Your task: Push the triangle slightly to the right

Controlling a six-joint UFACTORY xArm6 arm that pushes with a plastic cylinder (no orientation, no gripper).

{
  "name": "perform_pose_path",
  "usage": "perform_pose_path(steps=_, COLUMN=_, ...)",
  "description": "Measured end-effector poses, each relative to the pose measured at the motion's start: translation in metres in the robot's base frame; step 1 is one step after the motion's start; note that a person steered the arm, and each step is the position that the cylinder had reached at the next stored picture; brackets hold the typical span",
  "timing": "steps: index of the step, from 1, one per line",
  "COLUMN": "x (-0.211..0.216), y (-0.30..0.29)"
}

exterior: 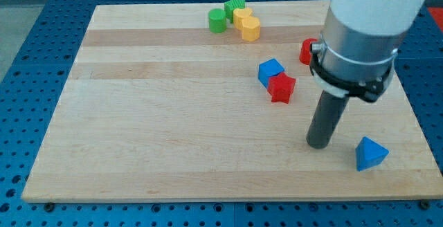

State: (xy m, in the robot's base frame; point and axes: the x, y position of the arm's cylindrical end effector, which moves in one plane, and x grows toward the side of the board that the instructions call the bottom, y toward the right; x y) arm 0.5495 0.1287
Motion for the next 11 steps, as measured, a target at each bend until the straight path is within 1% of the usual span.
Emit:
perform_pose_path(steps=1, x=0.008, y=0.004)
perform_pose_path(steps=3, x=0.033, y=0.035)
perform_pose_path(steps=5, x=0.035, y=0.057)
perform_pose_path(steps=7, x=0.035, y=0.064)
perform_pose_path(steps=8, x=0.034, y=0.036)
perform_pose_path(steps=9, x=0.024, y=-0.014)
perform_pose_path(steps=11, x=-0.048, y=-0.1)
